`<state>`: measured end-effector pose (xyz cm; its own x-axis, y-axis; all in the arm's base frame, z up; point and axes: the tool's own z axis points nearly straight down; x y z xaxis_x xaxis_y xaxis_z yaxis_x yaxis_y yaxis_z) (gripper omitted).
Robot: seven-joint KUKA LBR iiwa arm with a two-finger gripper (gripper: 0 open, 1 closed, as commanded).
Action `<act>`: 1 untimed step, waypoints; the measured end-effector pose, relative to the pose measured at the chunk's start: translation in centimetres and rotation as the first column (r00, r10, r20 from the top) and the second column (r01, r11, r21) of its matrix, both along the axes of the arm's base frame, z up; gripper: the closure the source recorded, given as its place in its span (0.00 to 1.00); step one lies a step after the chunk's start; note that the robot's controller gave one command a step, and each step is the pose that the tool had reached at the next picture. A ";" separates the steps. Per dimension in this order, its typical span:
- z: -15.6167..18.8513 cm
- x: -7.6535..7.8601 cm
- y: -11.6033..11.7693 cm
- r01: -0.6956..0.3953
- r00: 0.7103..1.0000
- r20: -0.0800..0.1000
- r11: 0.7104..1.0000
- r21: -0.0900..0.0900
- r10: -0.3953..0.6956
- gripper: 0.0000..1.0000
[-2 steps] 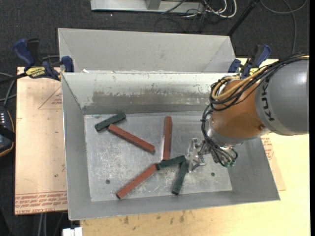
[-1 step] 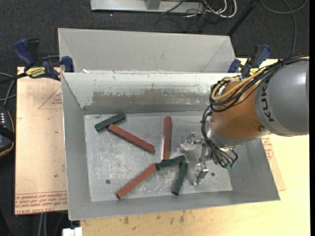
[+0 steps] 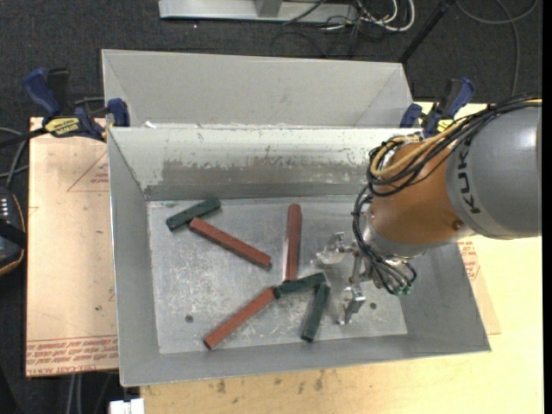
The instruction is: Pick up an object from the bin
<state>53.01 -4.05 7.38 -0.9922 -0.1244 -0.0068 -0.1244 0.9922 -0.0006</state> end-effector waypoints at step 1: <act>0.4 3.0 4.9 -0.063 0.998 0.009 0.998 -0.005 0.063 1.00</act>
Offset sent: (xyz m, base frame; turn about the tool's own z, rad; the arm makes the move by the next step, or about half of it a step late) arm 0.0000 0.0000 0.0000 0.0000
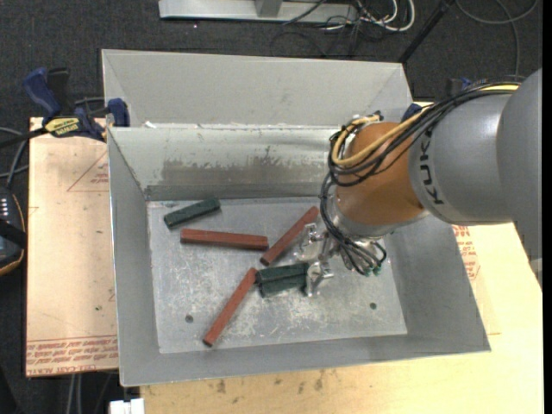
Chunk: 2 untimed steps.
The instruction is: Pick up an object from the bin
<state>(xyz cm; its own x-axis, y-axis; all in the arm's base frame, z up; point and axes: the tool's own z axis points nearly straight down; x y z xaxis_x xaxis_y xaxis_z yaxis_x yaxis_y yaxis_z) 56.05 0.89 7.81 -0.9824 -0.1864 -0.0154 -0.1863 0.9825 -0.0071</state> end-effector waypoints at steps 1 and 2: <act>0.0 0.0 0.0 0.000 1.000 0.000 1.000 0.000 0.000 1.00; 10.3 -0.7 -2.5 0.006 1.000 -0.014 1.000 0.005 -0.006 1.00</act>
Offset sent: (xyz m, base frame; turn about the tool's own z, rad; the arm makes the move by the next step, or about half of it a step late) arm -0.0080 -0.0250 0.1036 0.0041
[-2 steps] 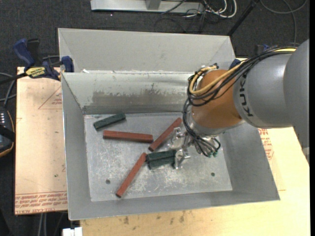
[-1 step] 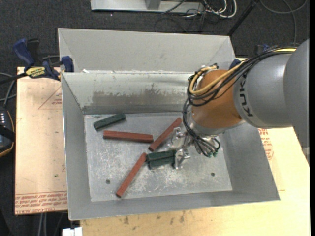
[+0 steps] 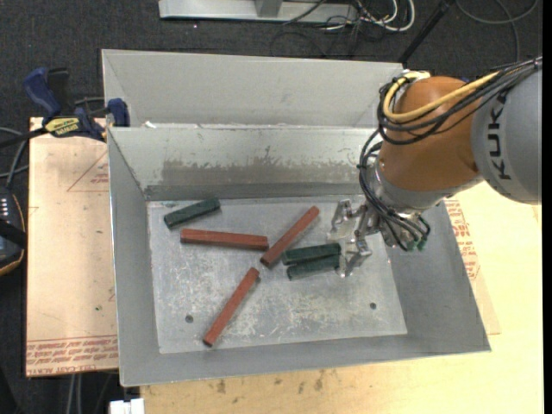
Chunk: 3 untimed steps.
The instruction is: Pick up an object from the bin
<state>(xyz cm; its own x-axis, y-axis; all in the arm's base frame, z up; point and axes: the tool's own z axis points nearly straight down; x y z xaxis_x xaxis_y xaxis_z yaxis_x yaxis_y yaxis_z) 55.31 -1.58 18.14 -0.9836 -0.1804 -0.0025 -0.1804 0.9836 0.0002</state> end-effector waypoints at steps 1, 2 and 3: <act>0.0 0.0 0.0 0.000 1.000 0.000 1.000 0.000 0.000 1.00; 1.5 0.4 0.0 -0.005 1.000 -0.009 1.000 0.000 0.005 1.00; 7.5 1.2 -2.5 -0.158 0.987 -0.003 0.987 0.001 0.158 1.00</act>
Offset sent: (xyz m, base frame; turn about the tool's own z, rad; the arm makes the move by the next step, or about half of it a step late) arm 0.0174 -0.0022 0.0541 -0.0144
